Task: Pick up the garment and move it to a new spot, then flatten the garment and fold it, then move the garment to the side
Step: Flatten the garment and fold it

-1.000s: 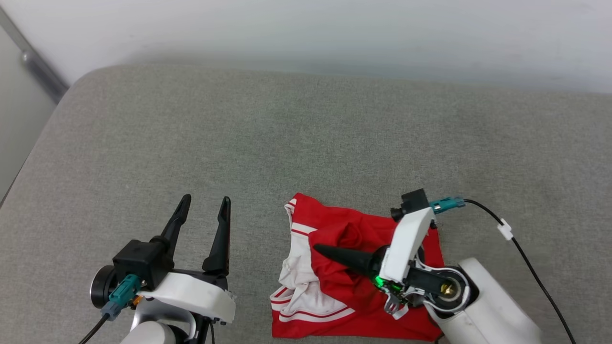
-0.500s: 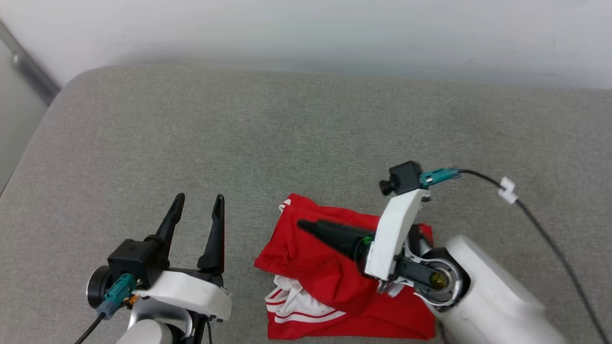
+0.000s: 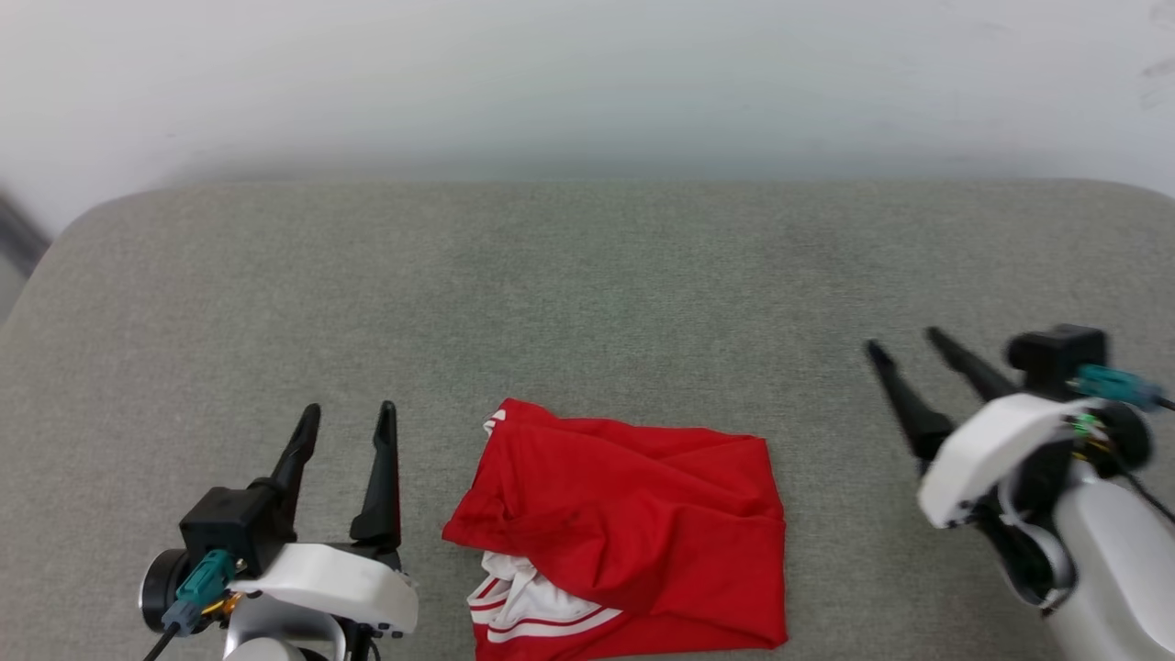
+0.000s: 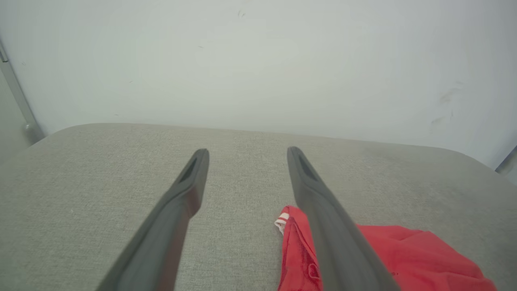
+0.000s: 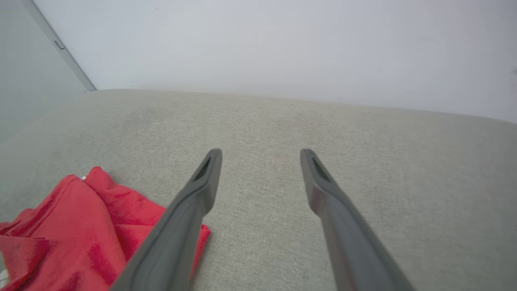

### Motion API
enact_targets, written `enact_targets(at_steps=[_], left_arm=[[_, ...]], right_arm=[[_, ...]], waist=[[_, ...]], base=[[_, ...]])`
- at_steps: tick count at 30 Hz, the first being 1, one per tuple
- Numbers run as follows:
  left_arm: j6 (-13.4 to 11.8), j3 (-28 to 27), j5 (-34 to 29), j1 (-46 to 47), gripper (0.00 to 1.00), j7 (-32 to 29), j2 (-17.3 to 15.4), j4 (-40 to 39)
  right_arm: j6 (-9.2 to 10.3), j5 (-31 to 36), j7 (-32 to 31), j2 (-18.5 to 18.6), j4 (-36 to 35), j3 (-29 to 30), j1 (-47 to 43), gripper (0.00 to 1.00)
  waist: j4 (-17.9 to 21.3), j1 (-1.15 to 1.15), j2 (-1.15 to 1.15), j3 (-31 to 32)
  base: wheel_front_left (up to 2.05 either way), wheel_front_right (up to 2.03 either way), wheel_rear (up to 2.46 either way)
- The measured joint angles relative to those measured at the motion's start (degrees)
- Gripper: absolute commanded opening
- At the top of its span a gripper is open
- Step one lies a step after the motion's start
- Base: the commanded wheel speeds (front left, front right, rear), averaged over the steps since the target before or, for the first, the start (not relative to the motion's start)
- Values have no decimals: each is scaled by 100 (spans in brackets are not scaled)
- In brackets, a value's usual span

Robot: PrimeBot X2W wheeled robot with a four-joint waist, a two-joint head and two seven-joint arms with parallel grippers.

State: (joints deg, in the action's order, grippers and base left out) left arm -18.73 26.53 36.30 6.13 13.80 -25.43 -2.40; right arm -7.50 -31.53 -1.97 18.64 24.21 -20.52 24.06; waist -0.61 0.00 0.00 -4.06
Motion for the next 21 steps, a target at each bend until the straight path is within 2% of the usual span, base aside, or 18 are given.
enact_targets(at_steps=[4,9,16,21], left_arm=[[-20,-88,27,-76,100,23,-40,43],[-68,-152,34,-205,100,48,-74,91],[-101,-127,20,-467,100,53,-127,164],[-100,-103,20,-519,100,52,-159,242]], right_arm=[[0,666,154,-98,-483,994,-541,100],[0,1340,209,-584,-1547,1806,-1326,100],[0,1937,-174,-1219,-2909,2104,-2453,100],[0,2095,-412,-1347,-3307,2149,-2826,100]], waist=[[107,0,0,75],[176,0,0,219],[222,0,0,489],[232,0,0,556]], base=[[0,0,0],[0,0,0],[0,0,0],[0,0,0]])
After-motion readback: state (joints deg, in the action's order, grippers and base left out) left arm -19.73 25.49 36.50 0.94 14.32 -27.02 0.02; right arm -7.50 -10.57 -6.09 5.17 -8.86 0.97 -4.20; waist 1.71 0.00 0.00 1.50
